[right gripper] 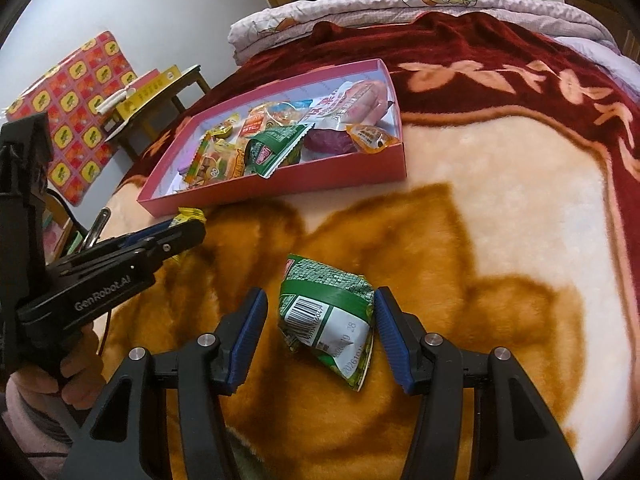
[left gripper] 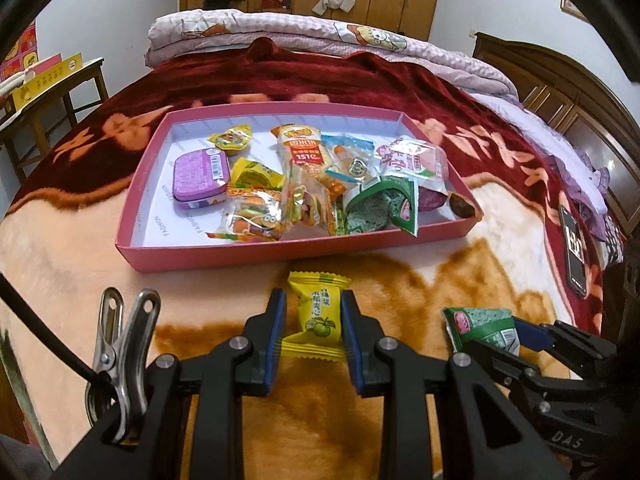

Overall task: Organize snacks
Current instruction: 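Carry the yellow candy and green-white bag into the tray with both grippers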

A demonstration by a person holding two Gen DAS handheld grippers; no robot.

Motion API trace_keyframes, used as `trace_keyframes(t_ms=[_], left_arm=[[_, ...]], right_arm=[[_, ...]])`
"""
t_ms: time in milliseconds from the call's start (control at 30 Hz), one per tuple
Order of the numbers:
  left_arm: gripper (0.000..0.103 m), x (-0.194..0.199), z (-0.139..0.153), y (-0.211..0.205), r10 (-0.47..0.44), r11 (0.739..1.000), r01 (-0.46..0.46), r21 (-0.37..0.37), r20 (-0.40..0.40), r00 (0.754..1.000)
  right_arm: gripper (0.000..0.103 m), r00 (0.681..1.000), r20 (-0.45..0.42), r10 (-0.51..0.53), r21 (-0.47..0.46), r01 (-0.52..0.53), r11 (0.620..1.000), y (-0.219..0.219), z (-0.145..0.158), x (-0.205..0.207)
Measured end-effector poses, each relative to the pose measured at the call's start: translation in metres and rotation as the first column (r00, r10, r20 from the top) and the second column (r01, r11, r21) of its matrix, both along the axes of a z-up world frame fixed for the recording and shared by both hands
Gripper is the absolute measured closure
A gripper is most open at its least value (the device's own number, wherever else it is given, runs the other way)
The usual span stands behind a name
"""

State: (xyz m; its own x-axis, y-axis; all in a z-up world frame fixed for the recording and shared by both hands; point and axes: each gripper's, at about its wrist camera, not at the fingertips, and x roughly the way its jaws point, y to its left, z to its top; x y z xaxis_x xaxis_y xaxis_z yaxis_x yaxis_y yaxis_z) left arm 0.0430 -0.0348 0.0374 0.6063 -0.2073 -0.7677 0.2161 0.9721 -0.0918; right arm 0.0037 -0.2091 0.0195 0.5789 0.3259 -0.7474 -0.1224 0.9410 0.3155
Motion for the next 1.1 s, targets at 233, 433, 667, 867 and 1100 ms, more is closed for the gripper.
trace_keyframes(t_ms=[233,433,667,867,1100], left_arm=[[0.075,-0.002,0.006,0.006,0.010,1.000,-0.010,-0.012,0.011,1.000],[0.075,-0.004,0.017,0.010,0.013,1.000,-0.012,-0.026,0.034,0.999],[0.075,0.004,0.026,0.011,0.014,0.999,-0.012,-0.034,0.045,0.999],[0.075,0.016,0.034,0.012,0.021,0.999,-0.019,-0.041,0.058,0.998],[0.075,0.034,0.043,0.011,0.022,0.998,-0.018,-0.052,0.072,0.997]], right_arm=[[0.058,1.000,0.009,0.012,-0.014,-0.012,1.000,0.003,0.003,-0.002],[0.059,0.999,0.041,0.030,-0.011,-0.030,0.999,0.006,0.014,-0.002],[0.059,0.997,0.069,0.044,-0.010,-0.043,0.999,0.012,0.027,0.009],[0.059,0.994,0.092,0.062,-0.015,-0.061,0.998,0.013,0.041,0.023],[0.059,0.989,0.129,0.066,-0.027,-0.063,0.998,0.017,0.058,0.040]])
